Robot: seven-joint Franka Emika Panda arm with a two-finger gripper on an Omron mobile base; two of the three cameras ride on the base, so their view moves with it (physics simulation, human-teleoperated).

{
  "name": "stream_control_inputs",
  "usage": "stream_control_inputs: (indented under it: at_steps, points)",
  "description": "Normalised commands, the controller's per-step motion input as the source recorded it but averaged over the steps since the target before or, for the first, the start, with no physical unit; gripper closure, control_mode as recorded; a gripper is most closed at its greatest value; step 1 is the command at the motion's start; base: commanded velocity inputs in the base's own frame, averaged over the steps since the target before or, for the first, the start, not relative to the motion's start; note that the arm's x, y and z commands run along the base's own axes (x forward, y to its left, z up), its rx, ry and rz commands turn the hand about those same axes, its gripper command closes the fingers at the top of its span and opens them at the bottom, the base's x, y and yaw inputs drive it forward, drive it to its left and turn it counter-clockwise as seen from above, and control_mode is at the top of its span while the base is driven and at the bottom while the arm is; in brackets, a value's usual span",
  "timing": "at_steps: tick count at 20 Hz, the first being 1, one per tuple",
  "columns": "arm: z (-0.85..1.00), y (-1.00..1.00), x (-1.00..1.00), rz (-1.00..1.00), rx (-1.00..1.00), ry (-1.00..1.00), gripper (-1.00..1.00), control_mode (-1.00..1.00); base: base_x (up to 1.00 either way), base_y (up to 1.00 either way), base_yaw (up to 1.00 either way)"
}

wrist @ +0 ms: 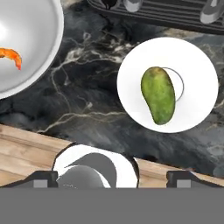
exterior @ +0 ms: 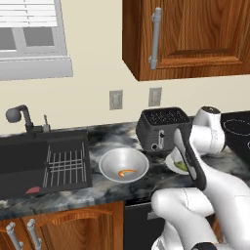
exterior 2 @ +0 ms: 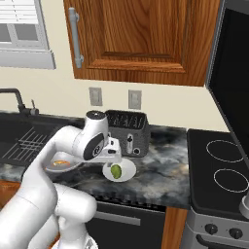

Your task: Remove the mango from the bowl and place it on the small plate. Then place the bowl with only the shrimp in the microwave, close the door, and press the start button to microwave the shrimp.

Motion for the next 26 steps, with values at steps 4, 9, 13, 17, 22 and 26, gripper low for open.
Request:
stream_control_inputs:
  at_steps: [4, 9, 13, 17, 22, 26]
  points:
    - [0.17, 0.69, -0.75, 0.00, 0.12, 0.03, -1.00, -1.00, 0.00, 0.00, 0.00]
    - [0.38, 0.38, -0.74, 0.00, 0.20, -0.01, -1.00, -1.00, 0.00, 0.00, 0.00]
    - [0.61, 0.17, -0.22, -0.02, 0.15, -0.10, -1.00, -1.00, 0.00, 0.00, 0.00]
    - [0.29, 0.23, 0.10, -0.10, 0.10, -0.02, -1.00, -1.00, 0.00, 0.00, 0.00]
    - [-0.08, 0.12, 0.53, -0.12, 0.09, 0.05, -1.00, -1.00, 0.00, 0.00, 0.00]
    - [-0.51, 0.06, 0.59, -0.07, 0.05, 0.05, -1.00, -1.00, 0.00, 0.00, 0.00]
